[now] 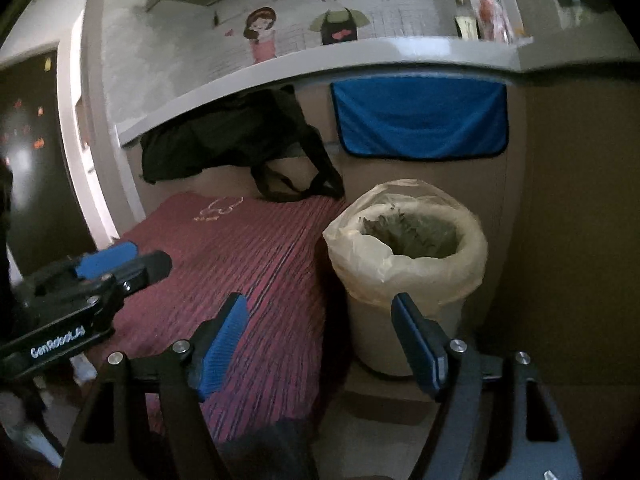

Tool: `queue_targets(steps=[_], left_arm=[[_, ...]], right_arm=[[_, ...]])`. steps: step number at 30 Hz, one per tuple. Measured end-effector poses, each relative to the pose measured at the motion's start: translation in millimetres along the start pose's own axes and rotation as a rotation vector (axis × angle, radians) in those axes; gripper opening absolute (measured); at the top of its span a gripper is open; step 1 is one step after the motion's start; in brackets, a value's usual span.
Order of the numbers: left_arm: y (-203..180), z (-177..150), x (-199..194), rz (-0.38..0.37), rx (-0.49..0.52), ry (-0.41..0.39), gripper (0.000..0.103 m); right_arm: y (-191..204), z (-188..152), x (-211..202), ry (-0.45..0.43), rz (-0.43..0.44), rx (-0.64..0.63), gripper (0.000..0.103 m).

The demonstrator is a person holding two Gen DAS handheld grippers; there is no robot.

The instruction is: Collect trash

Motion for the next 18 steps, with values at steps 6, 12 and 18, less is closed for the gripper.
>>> queue_targets(steps=[6,12,18], left_arm=[[8,-8,-35,0.062,-0.011,-0.019,0.057],[9,-8,-51,0.114,0.015,-0.027,0.057],[21,-13,-55,0.164,-0.003,0.002,0.057]], right_arm=[[6,-2,-31,-0.070,-0.037,0.018,0.073],[4,-3,-41,-0.081,-0.059,0.030,0.075],[7,-1,-43,-0.091,-0.038,0.053,0.075]])
Point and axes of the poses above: each gripper's, at about its wrist camera, not at the fingertips, and x roughly the way its jaws point, y to its left, z to its top, the point moved 9 cm from there along x, roughly the way its jaws point, and after that the axes turned 4 degrees about -z, right-handed, at the moved point
